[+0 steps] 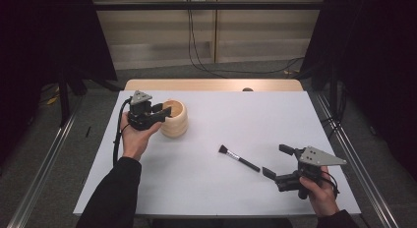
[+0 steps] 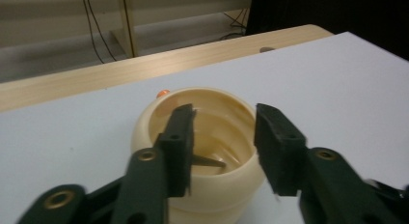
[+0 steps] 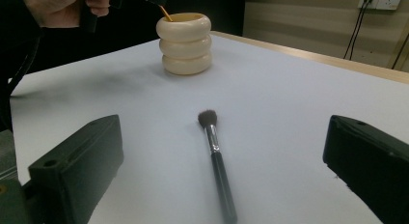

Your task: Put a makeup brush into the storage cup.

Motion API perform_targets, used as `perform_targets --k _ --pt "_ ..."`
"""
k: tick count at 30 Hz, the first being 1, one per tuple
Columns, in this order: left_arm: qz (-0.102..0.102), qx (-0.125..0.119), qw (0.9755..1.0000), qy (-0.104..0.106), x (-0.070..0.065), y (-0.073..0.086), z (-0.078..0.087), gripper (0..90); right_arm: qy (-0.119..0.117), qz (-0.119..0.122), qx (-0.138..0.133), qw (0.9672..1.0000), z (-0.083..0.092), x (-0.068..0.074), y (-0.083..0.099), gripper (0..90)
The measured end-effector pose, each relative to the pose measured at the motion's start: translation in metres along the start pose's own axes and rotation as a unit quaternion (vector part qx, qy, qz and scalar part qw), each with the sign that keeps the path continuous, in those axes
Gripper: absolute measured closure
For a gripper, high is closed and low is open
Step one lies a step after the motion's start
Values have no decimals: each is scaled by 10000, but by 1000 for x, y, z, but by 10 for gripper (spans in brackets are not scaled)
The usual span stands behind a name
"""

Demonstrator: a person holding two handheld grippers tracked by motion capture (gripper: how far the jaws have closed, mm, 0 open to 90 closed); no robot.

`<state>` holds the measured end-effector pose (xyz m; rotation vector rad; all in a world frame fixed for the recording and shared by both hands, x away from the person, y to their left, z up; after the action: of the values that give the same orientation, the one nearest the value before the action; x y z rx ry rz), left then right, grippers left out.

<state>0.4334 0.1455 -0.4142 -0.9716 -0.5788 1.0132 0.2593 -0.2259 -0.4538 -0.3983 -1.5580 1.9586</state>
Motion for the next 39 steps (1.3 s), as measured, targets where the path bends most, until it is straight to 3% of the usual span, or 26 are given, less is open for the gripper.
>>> perform_targets --k 8,11,13,16,22,26,30,33,35,37,39 --pt "104 -66 9999 25 4 0 4 233 5 6 3 10000 0 0 0 0" --pt "43 -87 9999 105 3 0 6 161 11 -29 -5 10000 0 0 0 0" --pt "109 -107 9997 183 3 0 7 99 1 -25 -12 10000 1 0 0 0" --pt "12 -165 9994 307 1 2 9 31 2 -32 -14 10000 0 0 0 0" --pt "217 -274 9992 216 4 4 19 18 37 -80 -36 10000 2 -1 0 0" --pt "103 -337 9990 268 1 8 28 17 45 -65 -56 10000 3 -2 -1 0" --pt "20 -548 9985 37 -1 11 35 15 53 -61 -54 10000 4 -3 -1 0" --pt "-178 -730 9970 -188 -2 14 41 16 70 -79 -60 9999 3 -3 -1 0" --pt "-219 -707 9972 -126 -2 18 44 16 65 -74 -52 9999 3 -4 -1 0" --pt "7 -757 9971 -6 -4 20 47 17 84 -85 -67 9999 4 -3 -1 0" --pt "60 -742 9972 120 -7 24 52 18 99 -91 -67 9999 4 -3 -1 0"
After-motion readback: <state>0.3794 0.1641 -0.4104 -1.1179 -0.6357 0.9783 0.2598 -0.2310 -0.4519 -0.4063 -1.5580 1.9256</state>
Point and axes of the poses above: each handheld gripper's, and its own axes: z roughly backward along the jaws, y roughly out of its underside, x roughly to its left, the point moved 6 cm from there along -z, roughly forward along the jaws, and after that the axes turned 9 degrees about -y, right-handed, at the moved point
